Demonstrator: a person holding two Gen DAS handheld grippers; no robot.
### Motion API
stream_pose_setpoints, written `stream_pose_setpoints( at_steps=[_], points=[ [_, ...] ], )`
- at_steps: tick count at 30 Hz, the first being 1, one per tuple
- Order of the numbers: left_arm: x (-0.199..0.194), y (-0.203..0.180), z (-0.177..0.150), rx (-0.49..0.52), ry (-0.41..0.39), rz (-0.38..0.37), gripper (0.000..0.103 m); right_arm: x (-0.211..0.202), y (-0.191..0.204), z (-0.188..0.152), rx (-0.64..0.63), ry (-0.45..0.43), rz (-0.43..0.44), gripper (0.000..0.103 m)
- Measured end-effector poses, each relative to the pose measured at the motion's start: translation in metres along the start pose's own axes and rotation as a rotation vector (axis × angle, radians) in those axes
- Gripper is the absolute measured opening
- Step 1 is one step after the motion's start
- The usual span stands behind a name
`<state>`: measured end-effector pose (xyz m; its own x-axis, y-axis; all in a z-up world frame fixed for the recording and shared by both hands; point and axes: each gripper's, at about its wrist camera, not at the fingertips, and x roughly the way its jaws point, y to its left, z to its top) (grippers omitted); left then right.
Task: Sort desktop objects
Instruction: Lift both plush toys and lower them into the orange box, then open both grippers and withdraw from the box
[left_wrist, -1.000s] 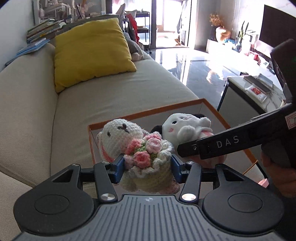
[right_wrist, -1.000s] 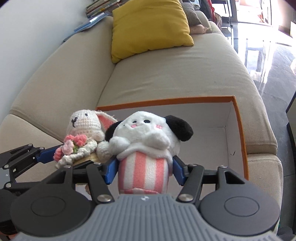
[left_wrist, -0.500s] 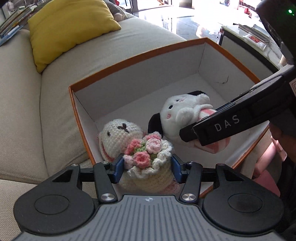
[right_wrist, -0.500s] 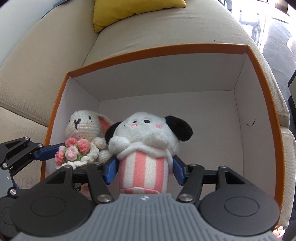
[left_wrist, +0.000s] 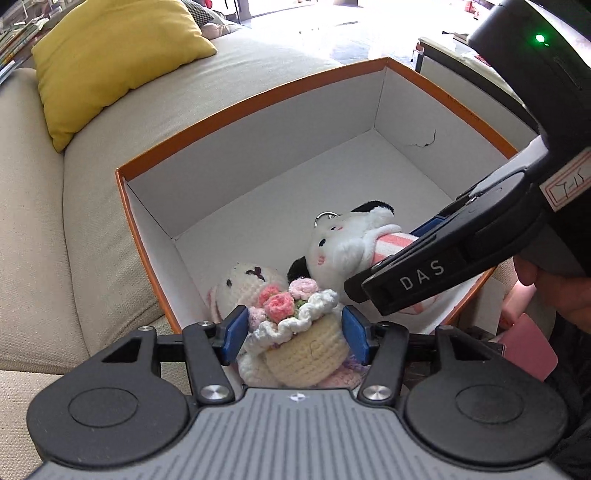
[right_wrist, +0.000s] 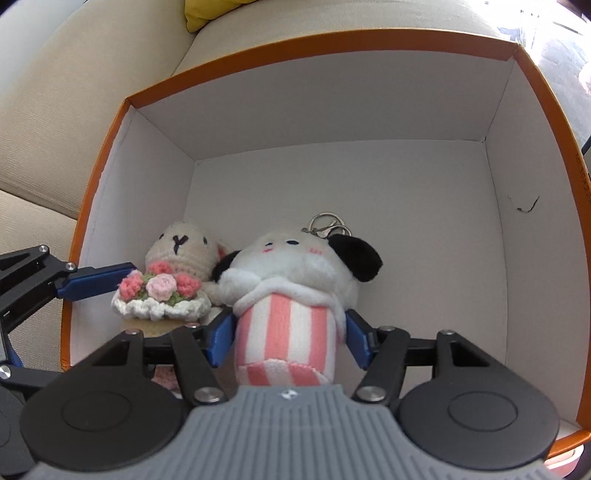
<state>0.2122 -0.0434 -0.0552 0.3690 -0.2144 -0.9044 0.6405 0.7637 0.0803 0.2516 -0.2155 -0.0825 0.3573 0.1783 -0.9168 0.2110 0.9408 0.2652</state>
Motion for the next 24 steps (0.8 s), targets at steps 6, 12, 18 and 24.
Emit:
stream_pose_setpoints(
  at_steps=[6, 12, 18, 24],
  points=[
    [-0.008, 0.004, 0.004, -0.051, -0.043, -0.032, 0.065, 0.001, -0.004, 0.002, -0.034, 0.025, -0.001, 0.067],
    [-0.010, 0.005, 0.000, -0.078, -0.045, -0.053, 0.043, -0.008, -0.013, 0.002, -0.060, 0.015, 0.006, 0.067],
    [-0.040, 0.019, -0.012, -0.229, -0.208, 0.009, 0.042, -0.007, -0.026, -0.003, -0.002, 0.019, 0.041, 0.055],
    [-0.047, 0.036, -0.014, -0.318, -0.171, 0.053, 0.042, 0.004, -0.013, -0.006, -0.043, 0.023, 0.070, 0.054]
  ],
)
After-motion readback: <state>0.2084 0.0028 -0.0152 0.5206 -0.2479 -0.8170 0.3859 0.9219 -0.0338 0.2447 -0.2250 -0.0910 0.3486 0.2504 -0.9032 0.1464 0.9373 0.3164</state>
